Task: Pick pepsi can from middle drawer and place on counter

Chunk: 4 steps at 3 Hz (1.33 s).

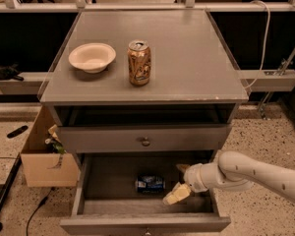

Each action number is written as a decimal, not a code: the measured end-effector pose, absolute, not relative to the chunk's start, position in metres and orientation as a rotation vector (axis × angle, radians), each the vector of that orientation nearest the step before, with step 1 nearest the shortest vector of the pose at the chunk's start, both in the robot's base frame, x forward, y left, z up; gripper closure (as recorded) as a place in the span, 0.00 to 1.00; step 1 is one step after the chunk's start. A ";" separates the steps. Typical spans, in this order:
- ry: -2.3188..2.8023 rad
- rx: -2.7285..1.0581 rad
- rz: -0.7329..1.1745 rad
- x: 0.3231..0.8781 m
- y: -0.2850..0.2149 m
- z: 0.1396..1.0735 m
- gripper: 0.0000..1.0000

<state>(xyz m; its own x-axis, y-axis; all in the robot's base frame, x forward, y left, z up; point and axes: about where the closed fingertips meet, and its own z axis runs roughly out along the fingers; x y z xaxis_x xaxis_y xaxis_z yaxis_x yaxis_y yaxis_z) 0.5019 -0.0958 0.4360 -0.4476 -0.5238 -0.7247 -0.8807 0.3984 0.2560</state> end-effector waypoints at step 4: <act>2.097 -1.271 0.808 0.521 -0.058 0.412 0.00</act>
Offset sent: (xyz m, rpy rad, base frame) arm 0.0216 0.0430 -0.0200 -0.0409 -0.0040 0.0787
